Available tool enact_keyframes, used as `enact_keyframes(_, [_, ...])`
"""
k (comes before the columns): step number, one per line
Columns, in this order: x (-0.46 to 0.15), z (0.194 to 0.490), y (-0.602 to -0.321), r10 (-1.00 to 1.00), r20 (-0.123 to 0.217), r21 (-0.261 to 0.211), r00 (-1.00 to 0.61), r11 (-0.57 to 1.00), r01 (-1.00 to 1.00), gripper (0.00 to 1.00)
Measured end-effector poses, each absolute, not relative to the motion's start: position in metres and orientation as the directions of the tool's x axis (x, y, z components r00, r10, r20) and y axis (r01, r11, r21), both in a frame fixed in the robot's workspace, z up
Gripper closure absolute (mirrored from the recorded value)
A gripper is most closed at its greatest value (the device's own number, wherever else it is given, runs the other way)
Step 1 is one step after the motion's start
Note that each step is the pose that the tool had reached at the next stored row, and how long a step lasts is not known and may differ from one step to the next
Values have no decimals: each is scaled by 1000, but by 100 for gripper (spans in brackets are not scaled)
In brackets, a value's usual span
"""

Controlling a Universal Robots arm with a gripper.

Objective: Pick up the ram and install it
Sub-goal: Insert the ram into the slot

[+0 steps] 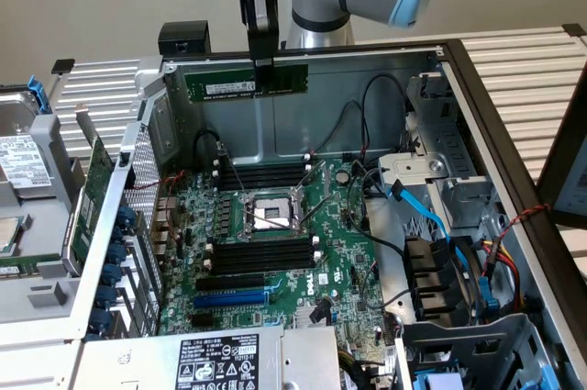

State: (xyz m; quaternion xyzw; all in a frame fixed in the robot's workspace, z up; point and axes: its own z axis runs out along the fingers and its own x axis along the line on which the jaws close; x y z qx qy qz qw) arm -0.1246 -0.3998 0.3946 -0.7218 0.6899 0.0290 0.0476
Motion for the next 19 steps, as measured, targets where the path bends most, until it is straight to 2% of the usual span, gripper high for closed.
enact_keyframes(4, [-124,391,-400,-995,-92,-28,46,-44,-999,86])
enact_keyframes(19, [-123,366,-400,-995,-86,-28,47,-45,-999,86])
